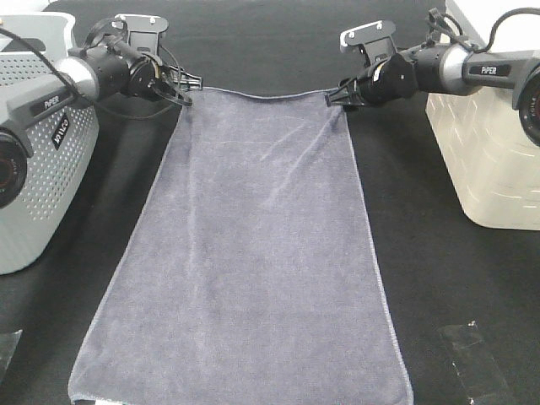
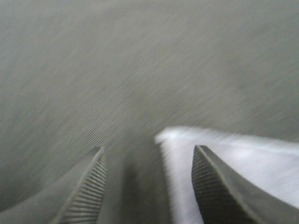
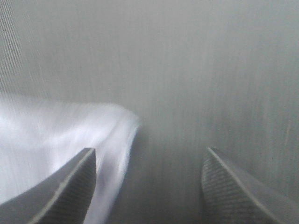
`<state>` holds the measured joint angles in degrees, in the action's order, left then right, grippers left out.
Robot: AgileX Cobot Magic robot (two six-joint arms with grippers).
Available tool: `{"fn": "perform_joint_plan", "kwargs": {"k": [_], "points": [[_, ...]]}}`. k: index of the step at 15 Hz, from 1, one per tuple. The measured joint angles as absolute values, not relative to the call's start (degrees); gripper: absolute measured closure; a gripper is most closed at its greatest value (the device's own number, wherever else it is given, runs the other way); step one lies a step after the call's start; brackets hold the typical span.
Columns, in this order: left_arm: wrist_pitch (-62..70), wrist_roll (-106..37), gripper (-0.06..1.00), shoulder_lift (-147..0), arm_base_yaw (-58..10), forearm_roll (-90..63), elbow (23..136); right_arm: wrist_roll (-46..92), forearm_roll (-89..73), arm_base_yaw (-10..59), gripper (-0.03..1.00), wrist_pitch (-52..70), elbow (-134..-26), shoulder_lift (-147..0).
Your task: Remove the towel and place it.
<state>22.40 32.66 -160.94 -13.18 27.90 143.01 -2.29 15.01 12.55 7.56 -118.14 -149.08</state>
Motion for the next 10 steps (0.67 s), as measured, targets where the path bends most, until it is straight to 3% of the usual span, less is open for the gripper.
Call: {"fn": "perform_joint_plan", "kwargs": {"k": [10], "points": [[25.7, 30.4, 0.41, -153.7, -14.0, 22.3, 143.2, -2.3, 5.8, 12.8, 0.35, 18.6, -118.1, -140.0]]}}
